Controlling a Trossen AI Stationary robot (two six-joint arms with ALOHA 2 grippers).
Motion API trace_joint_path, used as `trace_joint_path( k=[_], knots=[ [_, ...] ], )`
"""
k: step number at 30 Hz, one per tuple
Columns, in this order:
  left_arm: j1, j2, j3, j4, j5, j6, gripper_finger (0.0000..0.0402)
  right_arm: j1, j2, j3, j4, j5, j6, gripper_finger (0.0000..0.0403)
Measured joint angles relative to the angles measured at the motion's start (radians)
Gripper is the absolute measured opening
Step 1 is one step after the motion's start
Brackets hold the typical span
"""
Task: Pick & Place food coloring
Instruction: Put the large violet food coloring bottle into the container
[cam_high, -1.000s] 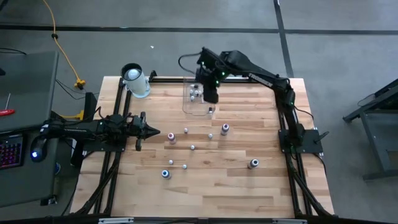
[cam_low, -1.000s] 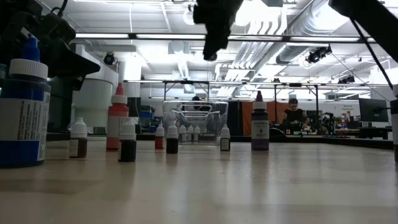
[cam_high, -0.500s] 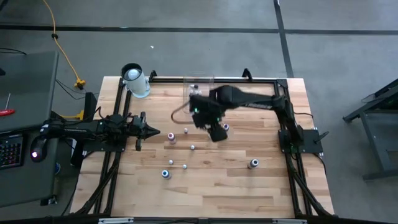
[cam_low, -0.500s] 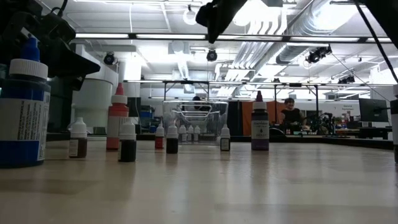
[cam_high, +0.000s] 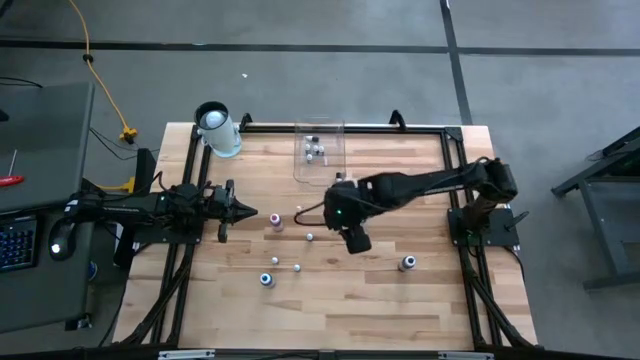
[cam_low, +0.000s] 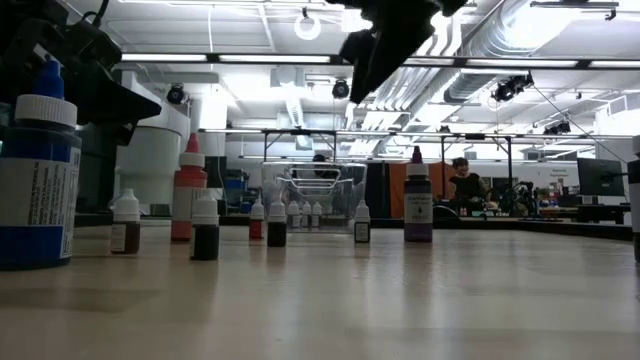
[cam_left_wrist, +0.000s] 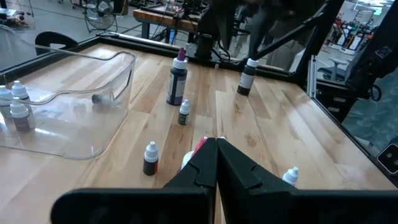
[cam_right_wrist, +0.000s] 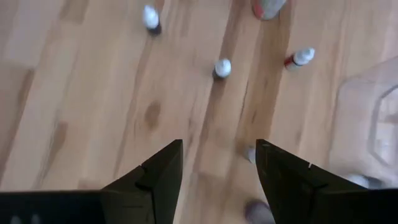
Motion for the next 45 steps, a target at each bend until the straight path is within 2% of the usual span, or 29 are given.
trace_joint_path(
  k=[6,10,19,23,32,39,45],
  knots=[
    [0.0,0.0,0.0,0.0,0.0,0.0,0.0001,0.008,-0.012,-0.198,0.188,0.079,0.209,0.0191],
    [0.0,0.0,0.0,0.0,0.0,0.0,0.0001,0.02,-0.012,-0.279,0.269,0.137,0.466,0.0191],
    [0.0,0.0,0.0,0.0,0.0,0.0,0.0001,0.081,-0.012,-0.355,0.366,0.368,1.014,0.0191],
    [0.0,0.0,0.0,0.0,0.0,0.0,0.0001,0.079,-0.005,-0.358,0.378,0.39,1.19,0.019],
    [0.0,0.0,0.0,0.0,0.0,0.0,0.0001,-0.011,0.05,-0.288,0.362,0.192,1.193,0.019],
    [0.0,0.0,0.0,0.0,0.0,0.0,0.0001,-0.027,0.063,-0.234,0.197,0.218,1.196,0.019],
    [0.0,0.0,0.0,0.0,0.0,0.0,0.0001,-0.027,0.063,-0.23,0.188,0.227,1.196,0.0191]
  ],
)
